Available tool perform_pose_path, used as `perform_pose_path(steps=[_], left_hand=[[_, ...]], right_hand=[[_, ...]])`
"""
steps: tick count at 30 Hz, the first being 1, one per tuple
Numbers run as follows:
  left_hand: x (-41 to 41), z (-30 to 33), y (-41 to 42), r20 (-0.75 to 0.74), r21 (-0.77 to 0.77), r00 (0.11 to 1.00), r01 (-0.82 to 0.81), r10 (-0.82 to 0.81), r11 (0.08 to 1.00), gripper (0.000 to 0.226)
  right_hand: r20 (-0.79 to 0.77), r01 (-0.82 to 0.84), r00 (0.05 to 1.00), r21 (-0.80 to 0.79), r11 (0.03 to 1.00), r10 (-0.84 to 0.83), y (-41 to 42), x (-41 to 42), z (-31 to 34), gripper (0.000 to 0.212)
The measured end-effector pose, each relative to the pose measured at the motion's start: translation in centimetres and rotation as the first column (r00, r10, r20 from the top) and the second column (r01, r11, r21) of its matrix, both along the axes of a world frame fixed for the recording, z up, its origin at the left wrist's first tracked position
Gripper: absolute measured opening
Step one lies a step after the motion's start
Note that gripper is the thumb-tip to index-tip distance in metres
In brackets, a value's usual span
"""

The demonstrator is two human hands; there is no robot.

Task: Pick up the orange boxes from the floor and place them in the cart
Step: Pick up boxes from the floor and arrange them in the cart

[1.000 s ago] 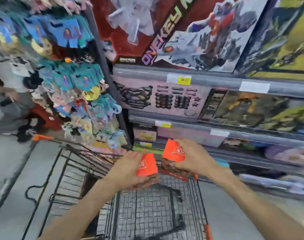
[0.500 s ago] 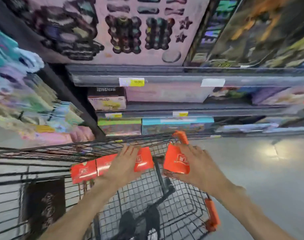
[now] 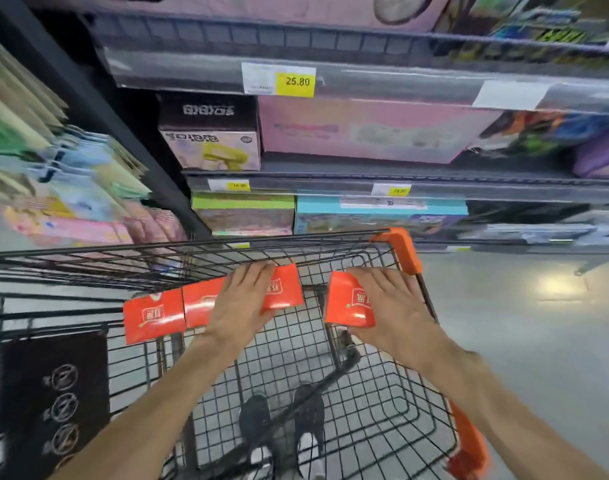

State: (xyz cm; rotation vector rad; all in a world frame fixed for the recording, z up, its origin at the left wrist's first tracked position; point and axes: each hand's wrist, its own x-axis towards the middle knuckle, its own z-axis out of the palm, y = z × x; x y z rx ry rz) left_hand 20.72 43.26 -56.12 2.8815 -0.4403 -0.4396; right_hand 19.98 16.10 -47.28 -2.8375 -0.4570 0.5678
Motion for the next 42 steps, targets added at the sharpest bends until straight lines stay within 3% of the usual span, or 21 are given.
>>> perform_pose_path(steps=[7, 12, 18, 25, 31, 38, 42], left_hand=[[-1.3, -1.0, 0.5, 0.029, 0.047, 1.000, 0.003, -0.004, 0.999, 0.092], [-1.0, -1.6, 0.6, 0.016, 0.053, 1.000, -0.009, 0.008, 0.999, 0.091], [-1.0, -1.6, 0.7, 0.039, 0.062, 0.999, -0.019, 0.017, 0.998, 0.088], [-1.1, -1.8, 1.1, 0.039, 0.053, 0.998, -0.044, 0.042, 0.998, 0.086], [-0.6, -1.6, 1.5, 0.058, 0.049, 0.996, -0.070, 0.067, 0.996, 0.085], [-0.3, -1.2, 1.7, 0.049, 0.058, 0.995, -0.086, 0.083, 0.995, 0.084], [-0.5, -0.5, 2.0, 0.044, 0.036, 0.994, -0.097, 0.096, 0.995, 0.084]], right_hand=[[0.054, -0.031, 0.998, -0.046, 0.998, 0.033, 2.5, 1.5, -4.3, 0.080], [-0.020, -0.040, 0.999, -0.091, 0.995, 0.038, 4.2, 2.9, -7.3, 0.092], [-0.025, -0.025, 0.999, -0.105, 0.994, 0.023, 5.3, 3.8, -9.0, 0.090], [-0.005, -0.170, 0.985, -0.101, 0.980, 0.170, 5.0, 4.8, -9.4, 0.091], [0.104, -0.228, 0.963, -0.190, 0.955, 0.250, 5.3, 4.6, -10.6, 0.111], [0.109, -0.207, 0.964, -0.276, 0.939, 0.244, 6.0, 3.7, -9.9, 0.132], [0.160, -0.237, 0.944, -0.277, 0.931, 0.288, 5.1, 3.0, -10.8, 0.130]])
